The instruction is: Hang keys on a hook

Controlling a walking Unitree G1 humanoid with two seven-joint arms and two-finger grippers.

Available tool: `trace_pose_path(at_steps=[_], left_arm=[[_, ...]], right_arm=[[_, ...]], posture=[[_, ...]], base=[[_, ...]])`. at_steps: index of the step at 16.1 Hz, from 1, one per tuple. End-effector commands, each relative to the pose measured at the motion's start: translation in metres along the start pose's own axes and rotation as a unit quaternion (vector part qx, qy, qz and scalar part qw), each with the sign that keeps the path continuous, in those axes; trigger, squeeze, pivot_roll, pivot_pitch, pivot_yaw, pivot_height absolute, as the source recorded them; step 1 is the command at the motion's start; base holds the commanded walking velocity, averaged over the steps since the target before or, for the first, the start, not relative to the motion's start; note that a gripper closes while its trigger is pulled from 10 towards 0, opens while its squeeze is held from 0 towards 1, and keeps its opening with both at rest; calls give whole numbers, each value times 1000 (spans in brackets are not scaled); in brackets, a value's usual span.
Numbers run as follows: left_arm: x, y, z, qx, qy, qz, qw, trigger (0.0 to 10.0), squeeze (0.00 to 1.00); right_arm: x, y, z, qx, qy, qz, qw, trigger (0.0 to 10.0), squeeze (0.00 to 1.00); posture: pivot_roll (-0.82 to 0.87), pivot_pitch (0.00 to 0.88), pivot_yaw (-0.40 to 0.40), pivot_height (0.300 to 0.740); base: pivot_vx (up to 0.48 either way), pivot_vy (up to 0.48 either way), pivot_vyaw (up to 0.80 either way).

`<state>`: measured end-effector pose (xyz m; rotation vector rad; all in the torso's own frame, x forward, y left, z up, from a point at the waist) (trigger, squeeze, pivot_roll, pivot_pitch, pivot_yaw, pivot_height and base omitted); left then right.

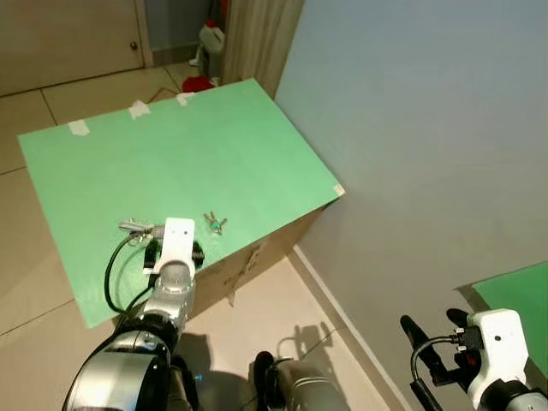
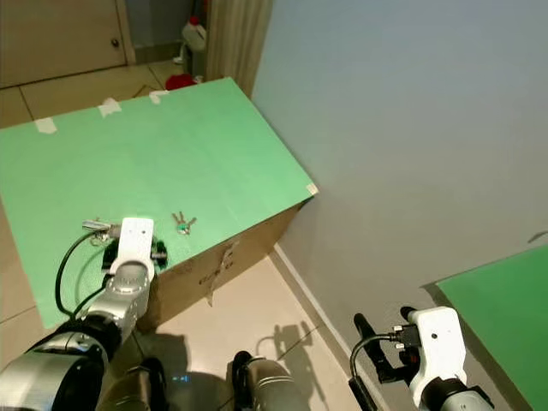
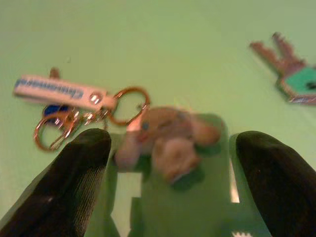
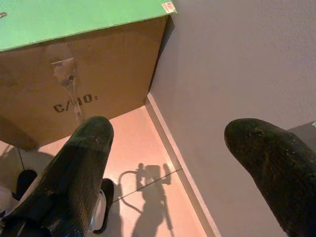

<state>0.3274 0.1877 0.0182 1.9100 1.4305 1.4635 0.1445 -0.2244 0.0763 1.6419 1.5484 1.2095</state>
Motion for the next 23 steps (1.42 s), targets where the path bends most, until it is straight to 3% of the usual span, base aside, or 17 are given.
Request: trace_pose_path(at_steps=[1, 6, 10, 12, 13, 14, 23], left_arm=[[-8, -4, -2, 7, -17, 3, 1000, 10000, 0], [-6, -5, -1, 19, -21, -19, 999, 10000, 0], [2, -3, 2, 23, -13, -23, 999, 10000, 0], [7, -6, 4, 34, -9, -43, 998, 10000, 0], [9, -7, 4, 36, -8, -49, 998, 6745, 0], [10, -7, 4, 36, -12, -54, 998, 0, 0], [7, -7, 4, 36, -36, -51, 997, 0, 0]], right_arm=[[-8, -3, -8, 13, -20, -1, 1000, 10000, 0], [-8, -3, -15, 21, -22, -4, 1000, 10000, 0], [-11, -4, -20, 28, -27, -5, 999, 10000, 0], [-11, -6, -22, 31, -30, -3, 999, 10000, 0], [-11, -6, -22, 31, -31, -3, 999, 10000, 0], [-10, -7, -23, 32, -31, -2, 999, 10000, 0], [-8, -11, -22, 39, -31, 3, 999, 10000, 0]], posture=[[-429, 247, -237, 740], [-448, 241, -249, 740], [-466, 247, -257, 740], [-468, 248, -256, 740], [-468, 248, -256, 740], [-470, 252, -258, 740], [-463, 258, -255, 740]], base=[[0, 0, 0], [0, 0, 0], [0, 0, 0], [0, 0, 0], [0, 0, 0], [0, 0, 0], [0, 0, 0]])
Point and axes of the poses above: a point about 5 cm out from each wrist's last joint towards the gripper, its own z axis pointing out of the wrist towards the gripper, its own y axis along the axis of the wrist's last joint, x = y × z, the point moved 1 cm from there along z, pointing out of the wrist towards the gripper, and after that the axes turned 15 degrees about z, right-handed, at the moved point
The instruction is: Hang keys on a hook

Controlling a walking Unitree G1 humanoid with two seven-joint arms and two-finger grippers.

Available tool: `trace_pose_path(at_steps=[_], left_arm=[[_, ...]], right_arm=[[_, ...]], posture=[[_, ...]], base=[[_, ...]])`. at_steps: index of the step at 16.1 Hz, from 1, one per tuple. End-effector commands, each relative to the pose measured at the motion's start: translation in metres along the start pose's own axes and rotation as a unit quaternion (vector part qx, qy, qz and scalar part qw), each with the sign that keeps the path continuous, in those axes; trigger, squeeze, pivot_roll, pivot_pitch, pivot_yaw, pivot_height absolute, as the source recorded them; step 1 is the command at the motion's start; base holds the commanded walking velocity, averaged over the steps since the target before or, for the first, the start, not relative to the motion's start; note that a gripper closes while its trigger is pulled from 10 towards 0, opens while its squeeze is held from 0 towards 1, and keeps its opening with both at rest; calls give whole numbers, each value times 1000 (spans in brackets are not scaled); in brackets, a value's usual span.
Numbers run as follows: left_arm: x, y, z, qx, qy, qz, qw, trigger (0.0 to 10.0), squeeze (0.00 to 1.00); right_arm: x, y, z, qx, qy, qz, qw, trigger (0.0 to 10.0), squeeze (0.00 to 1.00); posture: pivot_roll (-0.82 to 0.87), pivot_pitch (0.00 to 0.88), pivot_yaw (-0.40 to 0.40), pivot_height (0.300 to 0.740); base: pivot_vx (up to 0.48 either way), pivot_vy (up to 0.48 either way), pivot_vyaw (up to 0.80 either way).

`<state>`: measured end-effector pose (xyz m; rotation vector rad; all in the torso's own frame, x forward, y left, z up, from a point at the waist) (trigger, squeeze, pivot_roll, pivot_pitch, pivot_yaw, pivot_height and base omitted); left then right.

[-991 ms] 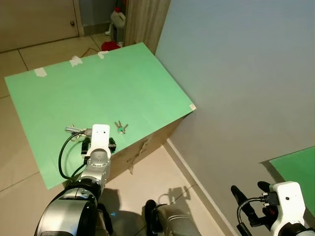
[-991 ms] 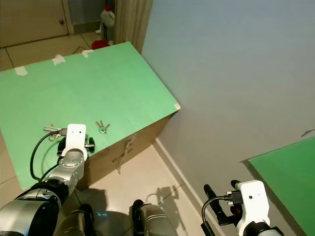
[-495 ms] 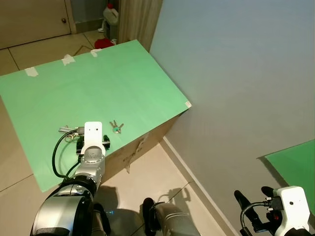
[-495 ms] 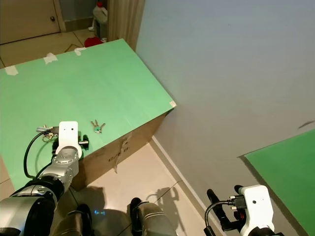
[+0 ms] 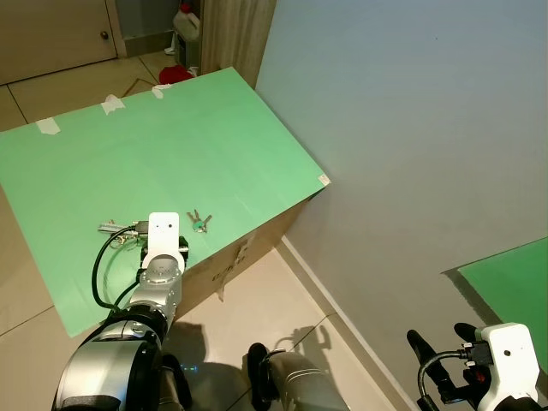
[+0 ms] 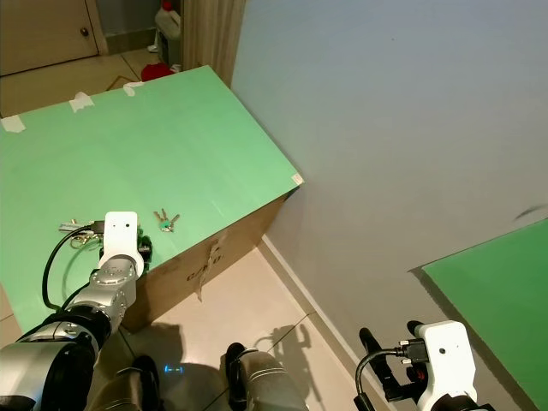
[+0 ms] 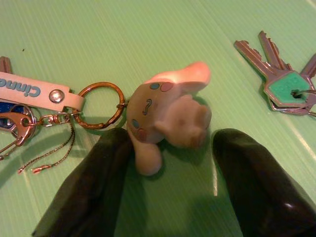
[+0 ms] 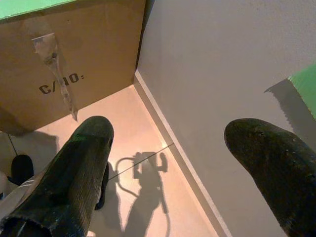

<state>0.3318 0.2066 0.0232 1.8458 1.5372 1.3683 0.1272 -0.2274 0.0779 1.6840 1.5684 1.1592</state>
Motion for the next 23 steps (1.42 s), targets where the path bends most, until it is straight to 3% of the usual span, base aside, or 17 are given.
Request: trace_pose_path(at_steps=[1, 5, 7, 9, 10, 11, 14, 15, 16, 18, 21, 23], left_arm=[[-12, -4, -2, 11, -24, -1, 1000, 0, 0], [-16, 1, -3, -2, -26, 18, 1000, 0, 0], [-22, -2, -6, -5, -21, 32, 999, 10000, 0], [-32, 8, -12, -63, -29, -2, 998, 10000, 0], [-35, 20, -16, -109, -37, -6, 993, 10000, 0], [-32, 28, -20, -142, -41, -6, 989, 10000, 0], [-3, 46, -36, -222, -47, -15, 974, 10000, 0], [7, 50, -52, -261, -54, -3, 964, 10000, 353], [9, 52, -69, -286, -82, -24, 954, 10000, 1000], [8, 57, -88, -306, -98, -24, 947, 10000, 1000], [-2, 57, -84, -293, -108, -28, 949, 10000, 1000], [-2, 48, -84, -265, -109, -19, 958, 10000, 1000]], right_arm=[[-7, -6, -5, 18, -19, 2, 1000, 10000, 0], [-8, -7, -2, 17, -22, 6, 1000, 10000, 0], [-4, -5, 8, 7, -15, 10, 1000, 10000, 0], [5, 1, 30, -17, 4, 14, 1000, 10000, 0], [9, 4, 49, -32, 13, 18, 999, 10000, 0], [14, 8, 67, -46, 22, 22, 998, 10000, 0], [32, 29, 109, -99, 36, 26, 994, 10000, 0], [34, 37, 121, -120, 21, 28, 992, 10000, 0], [28, 41, 127, -126, -13, 21, 992, 10000, 0], [29, 46, 137, -143, -23, 27, 989, 10000, 0], [35, 46, 147, -150, -20, 26, 988, 10000, 0], [39, 47, 150, -162, -14, 44, 986, 10000, 0]], posture=[[-463, 258, -255, 740], [-447, 251, -234, 740], [-417, 237, -206, 740], [-341, 202, -157, 740], [-255, 164, -119, 740], [-205, 138, -99, 740], [-57, 34, -36, 740], [-31, 6, -21, 740], [-20, 0, -18, 740], [3, 0, -13, 740], [3, 0, -8, 740], [-7, 0, -5, 740]], base=[[0, 0, 0], [0, 0, 0], [0, 0, 0], [0, 0, 0], [0, 0, 0], [0, 0, 0], [0, 0, 0], [0, 0, 0], [0, 0, 0], [0, 0, 0], [0, 0, 0], [0, 0, 0]])
Point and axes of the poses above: a point about 5 cm out from each wrist's last joint towards the gripper, its own z axis pointing out of the wrist towards the gripper, its own y axis along the axis of the wrist's last joint, x = y × z, the point moved 1 cm from there along z, pointing out of the wrist towards the gripper, and after that the axes turned 15 degrees about z, right-handed, at the moved point
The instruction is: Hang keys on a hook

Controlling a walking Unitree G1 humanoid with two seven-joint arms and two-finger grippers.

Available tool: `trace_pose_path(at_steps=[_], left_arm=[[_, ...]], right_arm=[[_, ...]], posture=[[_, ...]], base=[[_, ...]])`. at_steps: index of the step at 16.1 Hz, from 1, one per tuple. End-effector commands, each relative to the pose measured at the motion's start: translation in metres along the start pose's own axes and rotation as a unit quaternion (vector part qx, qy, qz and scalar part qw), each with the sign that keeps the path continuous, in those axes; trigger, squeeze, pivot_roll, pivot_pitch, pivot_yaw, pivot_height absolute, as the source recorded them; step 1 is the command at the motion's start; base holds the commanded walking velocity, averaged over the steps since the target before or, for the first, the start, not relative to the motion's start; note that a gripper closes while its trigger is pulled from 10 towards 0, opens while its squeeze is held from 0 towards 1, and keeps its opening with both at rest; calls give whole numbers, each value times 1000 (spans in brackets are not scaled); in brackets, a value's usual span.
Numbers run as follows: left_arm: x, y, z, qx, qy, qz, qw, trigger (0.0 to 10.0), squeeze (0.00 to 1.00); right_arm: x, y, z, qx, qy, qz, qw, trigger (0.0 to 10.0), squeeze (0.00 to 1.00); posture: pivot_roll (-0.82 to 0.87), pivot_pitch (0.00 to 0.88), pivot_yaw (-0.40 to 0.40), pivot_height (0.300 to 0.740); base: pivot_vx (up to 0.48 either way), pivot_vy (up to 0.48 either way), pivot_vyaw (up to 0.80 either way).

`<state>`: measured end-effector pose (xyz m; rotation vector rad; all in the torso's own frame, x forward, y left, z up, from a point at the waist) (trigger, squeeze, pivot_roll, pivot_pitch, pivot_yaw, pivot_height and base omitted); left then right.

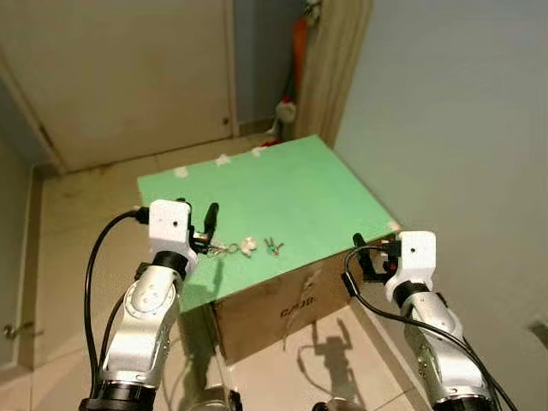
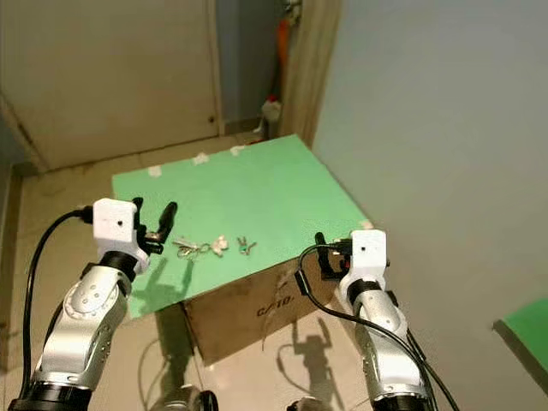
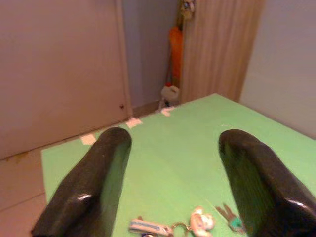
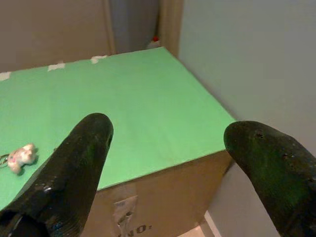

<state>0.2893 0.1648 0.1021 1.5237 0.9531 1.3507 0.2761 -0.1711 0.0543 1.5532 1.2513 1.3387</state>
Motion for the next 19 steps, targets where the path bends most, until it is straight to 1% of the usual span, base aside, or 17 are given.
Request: trace_pose_path(at_steps=[1, 3, 5, 7, 8, 10, 11, 12, 13, 14, 15, 16, 19], left_arm=[[-1, -8, -4, 27, 1, 4, 1000, 10000, 1000], [-6, -12, -2, 34, -13, 16, 999, 10000, 1000], [-12, -14, 0, 41, -24, 17, 999, 10000, 1000], [-15, -12, 2, 37, -30, 21, 999, 10000, 1000], [-17, -12, 3, 37, -32, 22, 999, 10000, 1000], [-22, -13, 4, 43, -44, 11, 998, 10000, 1000], [-24, -13, 5, 43, -49, 16, 998, 10000, 337], [-24, -14, 6, 48, -44, 24, 998, 10000, 0], [-24, -14, 7, 51, -41, 26, 998, 10000, 0], [-26, -14, 9, 49, -44, 17, 998, 10000, 0], [-28, -13, 10, 49, -49, 12, 998, 10000, 0], [-29, -15, 11, 58, -53, 1, 997, 10000, 0], [-34, -13, 23, 74, -47, 12, 996, 10000, 0]], right_arm=[[-3, 3, 1, -13, -7, 5, 1000, 10000, 0], [-4, 1, -2, -14, -6, -1, 1000, 10000, 0], [-6, 0, -3, -14, -5, -5, 1000, 10000, 0], [-8, 0, -2, -14, -4, -6, 1000, 10000, 0], [-9, 2, -1, -15, 2, -7, 1000, 10000, 0], [-8, 3, 0, -10, 11, -21, 1000, 10000, 0], [-5, 2, 0, -9, 19, -25, 999, 10000, 0], [-4, 2, 0, -8, 24, -28, 999, 10000, 0], [-3, 1, 1, -7, 25, -28, 999, 10000, 0], [-3, 0, 1, -8, 24, -18, 1000, 10000, 0], [-4, -2, 1, -5, 19, -7, 1000, 10000, 0], [-4, -2, 2, 0, 20, -16, 1000, 10000, 0], [-3, -1, 3, -7, 22, -17, 1000, 10000, 0]], posture=[[-12, 0, -3, 740], [-17, 0, -5, 740], [-31, 0, -10, 740], [-35, 0, -12, 740], [-36, 0, -12, 740], [-36, 0, -12, 740], [-37, 0, -12, 740], [-37, 0, -11, 740], [-37, 0, -12, 740], [-37, 0, -13, 740], [-39, 0, -11, 740], [-40, 0, -11, 740], [-48, 0, -5, 740]], base=[[0, 0, 0], [0, 0, 0], [0, 0, 0], [0, 0, 0], [0, 0, 775], [0, 0, 750], [0, 0, 738], [0, 0, 731], [0, 0, 712], [0, 0, 675], [0, 0, 0], [480, 0, 0], [480, 0, 0]])
Point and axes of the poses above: a point about 5 cm out from each wrist's last joint towards the gripper, its own z axis pointing out of the wrist towards the gripper, its own y axis along the axis of the wrist's last joint, x = y × z, the point moved 1 cm from there along z, pointing out of the wrist towards the gripper, and after that the axes turned 15 degrees about z, right-handed, at the moved point
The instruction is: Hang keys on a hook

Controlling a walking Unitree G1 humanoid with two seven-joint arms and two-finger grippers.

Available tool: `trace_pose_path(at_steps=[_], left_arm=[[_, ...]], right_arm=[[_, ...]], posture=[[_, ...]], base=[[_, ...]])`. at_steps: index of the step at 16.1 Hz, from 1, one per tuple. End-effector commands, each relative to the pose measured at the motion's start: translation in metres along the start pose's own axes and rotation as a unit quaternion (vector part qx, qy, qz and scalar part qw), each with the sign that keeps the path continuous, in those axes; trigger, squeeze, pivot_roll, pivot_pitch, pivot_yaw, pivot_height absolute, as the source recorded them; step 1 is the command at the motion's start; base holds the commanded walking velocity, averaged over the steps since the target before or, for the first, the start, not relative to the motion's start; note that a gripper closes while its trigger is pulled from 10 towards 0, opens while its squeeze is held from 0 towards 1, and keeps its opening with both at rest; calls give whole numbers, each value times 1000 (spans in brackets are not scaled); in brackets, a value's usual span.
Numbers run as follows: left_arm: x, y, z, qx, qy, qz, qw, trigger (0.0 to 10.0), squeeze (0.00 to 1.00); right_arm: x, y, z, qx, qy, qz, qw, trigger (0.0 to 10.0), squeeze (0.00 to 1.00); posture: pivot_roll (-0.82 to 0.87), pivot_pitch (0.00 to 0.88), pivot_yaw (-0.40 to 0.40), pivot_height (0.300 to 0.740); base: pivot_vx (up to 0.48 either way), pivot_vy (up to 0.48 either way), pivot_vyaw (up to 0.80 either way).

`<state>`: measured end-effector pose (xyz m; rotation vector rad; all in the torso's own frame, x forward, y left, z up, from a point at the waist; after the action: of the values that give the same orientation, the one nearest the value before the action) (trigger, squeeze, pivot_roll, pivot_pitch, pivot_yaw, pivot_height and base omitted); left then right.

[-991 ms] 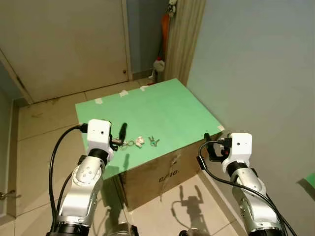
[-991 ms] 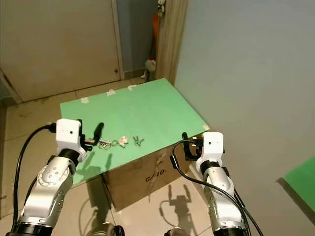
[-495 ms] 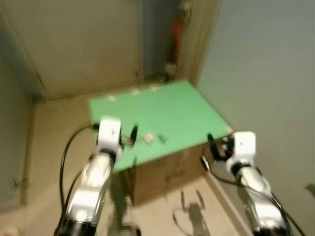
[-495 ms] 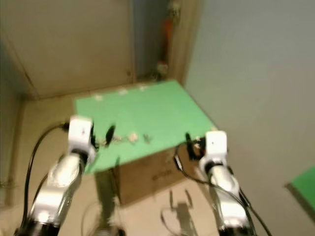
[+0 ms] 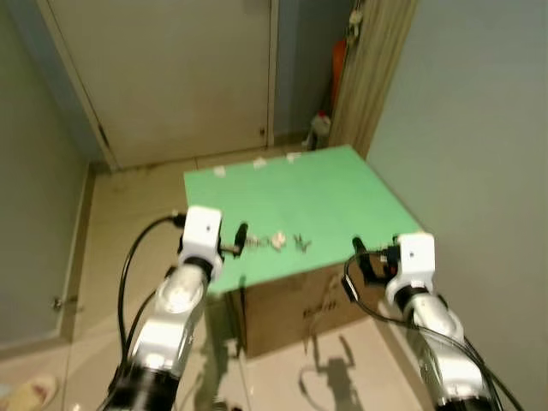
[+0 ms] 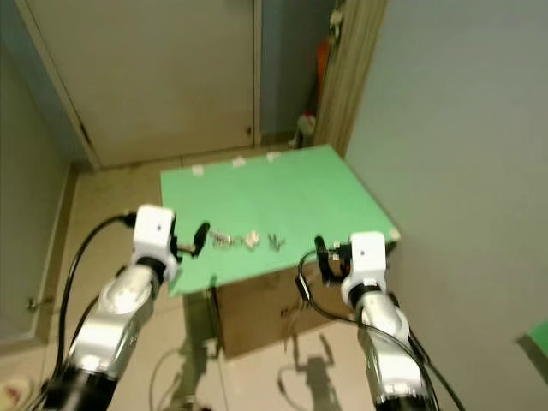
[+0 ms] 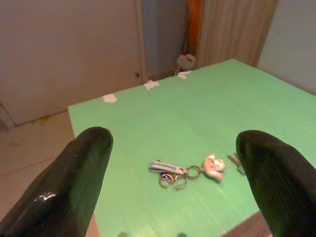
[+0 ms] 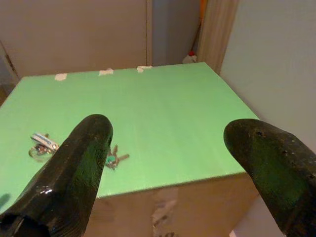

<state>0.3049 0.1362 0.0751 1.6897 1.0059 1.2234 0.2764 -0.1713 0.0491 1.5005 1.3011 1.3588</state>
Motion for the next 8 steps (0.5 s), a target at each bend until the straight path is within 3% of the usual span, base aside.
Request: trace_pose_path(at_steps=[1, 8], left_arm=[[0, 5, 5, 3, 4, 6, 1000, 10000, 0], [2, 14, 16, -4, 0, 12, 1000, 10000, 0]], right_arm=[[-1, 3, 1, -8, -2, 3, 1000, 10000, 0], [3, 0, -3, -8, 7, 3, 1000, 10000, 0]], posture=[[-50, 0, -3, 740], [-61, 0, -5, 740]], base=[[480, 0, 0], [480, 0, 0]])
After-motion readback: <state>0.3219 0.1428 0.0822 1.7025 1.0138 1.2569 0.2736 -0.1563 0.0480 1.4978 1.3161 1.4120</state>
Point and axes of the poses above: a point about 5 cm out from each wrist's last joint towards the gripper, its own z axis pointing out of the wrist towards the gripper, its own y axis along the axis of the wrist's last joint, x = y × z, the point moved 1 cm from there along z, pointing out of the wrist towards the gripper, and after that the axes turned 15 degrees about z, right-handed, at the moved point
